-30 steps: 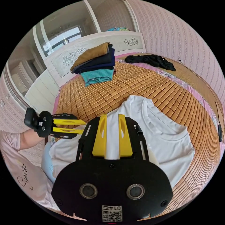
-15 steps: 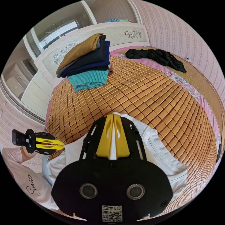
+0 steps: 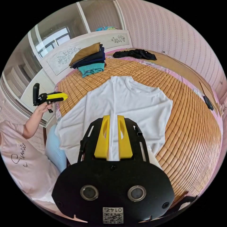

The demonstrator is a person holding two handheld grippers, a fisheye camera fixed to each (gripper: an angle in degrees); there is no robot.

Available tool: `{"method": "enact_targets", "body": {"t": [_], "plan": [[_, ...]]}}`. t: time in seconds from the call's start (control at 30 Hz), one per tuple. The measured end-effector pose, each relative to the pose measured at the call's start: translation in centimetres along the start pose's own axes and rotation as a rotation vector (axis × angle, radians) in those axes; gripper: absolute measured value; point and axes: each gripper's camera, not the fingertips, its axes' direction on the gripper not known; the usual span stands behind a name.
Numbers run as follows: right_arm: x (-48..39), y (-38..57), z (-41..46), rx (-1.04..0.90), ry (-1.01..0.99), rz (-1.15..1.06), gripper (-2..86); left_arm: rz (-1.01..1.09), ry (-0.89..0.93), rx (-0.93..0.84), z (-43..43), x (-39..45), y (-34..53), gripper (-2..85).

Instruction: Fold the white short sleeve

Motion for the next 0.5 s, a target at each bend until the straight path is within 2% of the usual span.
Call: {"method": "enact_targets", "body": {"t": [0.13,0.2,0.43,0.5], "plan": [[-1.7,11.3,-1.6,0.0,-0.001,0.152,6.4,0.014,0.047,-0.012,-1.5,4.2,3.3,3.5],[-2.3,13.8,-2.2,0.031,-0.02,0.185,6.4,0.031,0.071,-0.013,-1.6,6.3,3.9,3.6],[-3.7,16.5,-3.1,-0.043,0.03,0.121,7.7,0.216,0.215,-0.031,0.2,17.5,0.8,4.5],[-4.3,16.3,-4.0,0.0,0.047,0.096,7.9,0.277,0.259,-0.024,1.1,21.1,-0.4,4.6]]}}
